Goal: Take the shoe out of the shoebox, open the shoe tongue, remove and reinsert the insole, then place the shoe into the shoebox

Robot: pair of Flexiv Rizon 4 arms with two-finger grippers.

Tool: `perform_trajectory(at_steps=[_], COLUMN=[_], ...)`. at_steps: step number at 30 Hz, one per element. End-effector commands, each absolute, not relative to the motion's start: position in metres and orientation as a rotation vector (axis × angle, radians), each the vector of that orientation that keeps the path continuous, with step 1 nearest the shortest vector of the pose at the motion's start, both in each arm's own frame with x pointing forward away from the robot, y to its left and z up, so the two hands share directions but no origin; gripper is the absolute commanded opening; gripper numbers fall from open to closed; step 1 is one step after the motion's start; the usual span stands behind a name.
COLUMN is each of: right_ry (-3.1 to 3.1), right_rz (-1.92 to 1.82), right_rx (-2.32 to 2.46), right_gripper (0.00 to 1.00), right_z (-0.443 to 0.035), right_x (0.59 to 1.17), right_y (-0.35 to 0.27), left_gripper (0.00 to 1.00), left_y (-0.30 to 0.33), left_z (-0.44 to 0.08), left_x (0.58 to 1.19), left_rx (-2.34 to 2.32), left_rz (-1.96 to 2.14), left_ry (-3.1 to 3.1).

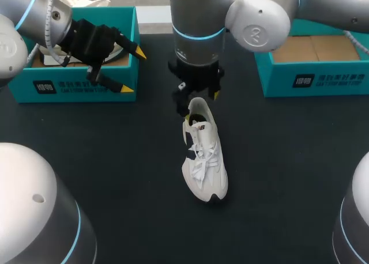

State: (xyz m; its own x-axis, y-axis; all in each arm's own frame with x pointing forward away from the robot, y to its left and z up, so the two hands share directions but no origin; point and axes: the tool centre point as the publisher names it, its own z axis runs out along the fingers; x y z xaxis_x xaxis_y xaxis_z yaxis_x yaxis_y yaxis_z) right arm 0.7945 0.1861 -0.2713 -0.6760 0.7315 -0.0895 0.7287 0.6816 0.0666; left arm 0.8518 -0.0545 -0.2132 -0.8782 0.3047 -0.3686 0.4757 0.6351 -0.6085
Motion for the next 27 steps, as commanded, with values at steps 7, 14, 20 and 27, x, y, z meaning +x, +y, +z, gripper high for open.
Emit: perform_trajectory(at_steps=[7,14,20,27], right_ry=[2.968,2.968,2.968,2.976], right_rz=[-0.144,-0.132,-0.111,-0.101], right_rx=[0.172,-0.025,-0.026,-0.051], right_gripper=[1.0,1.0,0.93,0.78], right_z=[-0.277,-0.305,-0.323,-0.342], right_x=[0.839,0.86,0.872,0.884], right_y=[0.173,0.164,0.166,0.168], left_gripper=[1.0,1.0,1.0,1.0], left_y=[-0.054,-0.054,-0.054,-0.054], left_z=[-0.213,-0.213,-0.213,-0.213], left_x=[0.851,0.851,0.851,0.851], left_rx=[0.637,0.637,0.637,0.637], left_rz=[-1.071,-1.071,-1.071,-1.071], left_ry=[2.627,2.627,2.627,2.627])
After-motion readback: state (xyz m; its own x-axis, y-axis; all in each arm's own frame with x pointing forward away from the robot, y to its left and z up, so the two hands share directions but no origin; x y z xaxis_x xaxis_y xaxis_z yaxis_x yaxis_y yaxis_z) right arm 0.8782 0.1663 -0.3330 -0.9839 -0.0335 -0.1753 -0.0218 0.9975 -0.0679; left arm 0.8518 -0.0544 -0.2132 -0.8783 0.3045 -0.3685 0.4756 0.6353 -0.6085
